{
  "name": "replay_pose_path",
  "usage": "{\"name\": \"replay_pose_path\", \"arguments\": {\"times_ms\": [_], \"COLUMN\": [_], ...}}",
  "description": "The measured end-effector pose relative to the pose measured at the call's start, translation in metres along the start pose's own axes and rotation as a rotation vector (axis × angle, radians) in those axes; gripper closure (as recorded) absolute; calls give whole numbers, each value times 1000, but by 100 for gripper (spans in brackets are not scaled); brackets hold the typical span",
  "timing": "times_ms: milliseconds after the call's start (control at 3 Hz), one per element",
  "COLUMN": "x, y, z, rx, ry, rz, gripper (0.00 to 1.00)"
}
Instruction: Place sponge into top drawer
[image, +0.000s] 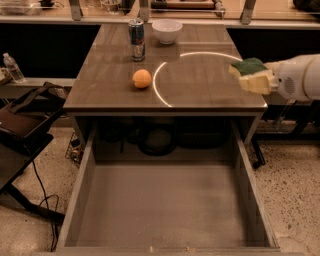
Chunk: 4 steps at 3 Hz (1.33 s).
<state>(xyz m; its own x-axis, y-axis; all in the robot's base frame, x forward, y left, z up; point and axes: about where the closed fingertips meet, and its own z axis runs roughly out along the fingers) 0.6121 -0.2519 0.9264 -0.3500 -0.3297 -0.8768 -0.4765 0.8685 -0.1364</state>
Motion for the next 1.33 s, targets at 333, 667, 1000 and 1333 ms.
{"name": "replay_pose_path", "arguments": {"times_ms": [333, 667, 1000, 1333], "x": [79, 111, 111, 126], "y": [50, 62, 62, 75], "z": [-67, -95, -95, -89], "rx": [-171, -229, -229, -227], "ry": [60, 77, 77, 104], "rz": [15, 53, 52, 43], "gripper": [100, 100, 100, 100]}}
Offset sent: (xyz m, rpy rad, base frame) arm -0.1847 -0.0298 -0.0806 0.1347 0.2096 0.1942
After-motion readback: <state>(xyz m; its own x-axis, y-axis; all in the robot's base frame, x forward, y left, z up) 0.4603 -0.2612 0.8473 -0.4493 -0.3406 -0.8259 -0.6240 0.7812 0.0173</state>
